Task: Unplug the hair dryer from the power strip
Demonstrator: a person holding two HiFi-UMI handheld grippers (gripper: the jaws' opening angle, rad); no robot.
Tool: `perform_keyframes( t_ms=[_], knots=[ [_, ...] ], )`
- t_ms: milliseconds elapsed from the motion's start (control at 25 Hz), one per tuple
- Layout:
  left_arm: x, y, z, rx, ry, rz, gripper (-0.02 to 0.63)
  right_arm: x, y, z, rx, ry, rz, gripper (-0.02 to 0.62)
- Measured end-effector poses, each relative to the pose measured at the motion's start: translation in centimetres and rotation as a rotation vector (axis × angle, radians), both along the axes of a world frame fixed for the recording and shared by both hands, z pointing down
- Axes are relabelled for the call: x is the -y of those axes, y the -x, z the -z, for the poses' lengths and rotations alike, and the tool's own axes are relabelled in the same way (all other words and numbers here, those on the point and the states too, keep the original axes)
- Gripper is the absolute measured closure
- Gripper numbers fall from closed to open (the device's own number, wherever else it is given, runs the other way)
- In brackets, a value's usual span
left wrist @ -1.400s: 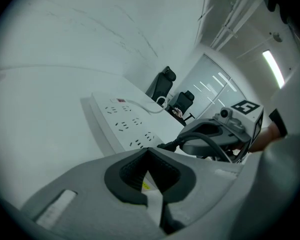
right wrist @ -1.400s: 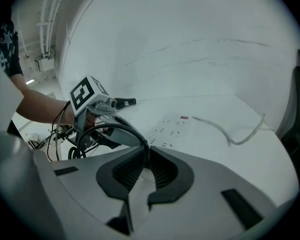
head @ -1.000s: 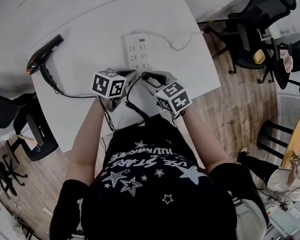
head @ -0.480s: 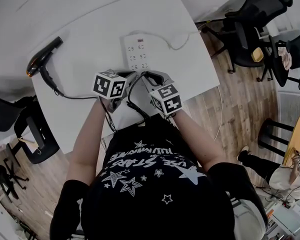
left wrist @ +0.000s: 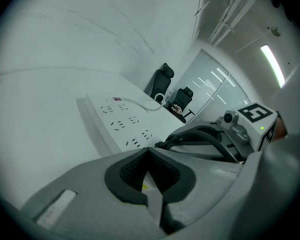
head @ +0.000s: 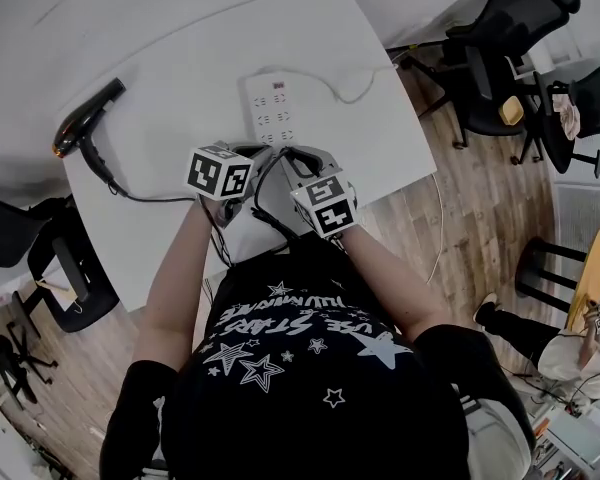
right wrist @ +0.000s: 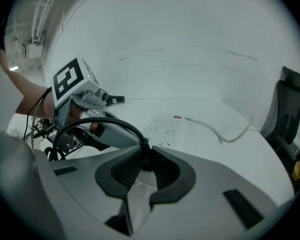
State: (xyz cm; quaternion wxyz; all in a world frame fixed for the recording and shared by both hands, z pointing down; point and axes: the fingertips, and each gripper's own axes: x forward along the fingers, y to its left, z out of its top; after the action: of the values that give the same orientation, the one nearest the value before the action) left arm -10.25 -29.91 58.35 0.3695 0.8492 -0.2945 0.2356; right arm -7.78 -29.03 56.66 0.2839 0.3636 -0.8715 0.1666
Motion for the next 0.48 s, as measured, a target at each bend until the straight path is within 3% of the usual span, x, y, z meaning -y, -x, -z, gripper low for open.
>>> perform_keyframes(
  t_ms=[240, 480],
  knots=[
    [0.08, 0.09, 0.08, -0.008, -0.001, 0.0, 0.6, 0.09, -0.38, 0.67, 0.107, 0.012, -0.049, 0.532],
    [0.05, 0.17, 0.16, -0.007, -0.002, -0.001, 0.6, -0.22, 0.09, 0.91, 0.035, -0.067, 0.007, 0.532]
  ],
)
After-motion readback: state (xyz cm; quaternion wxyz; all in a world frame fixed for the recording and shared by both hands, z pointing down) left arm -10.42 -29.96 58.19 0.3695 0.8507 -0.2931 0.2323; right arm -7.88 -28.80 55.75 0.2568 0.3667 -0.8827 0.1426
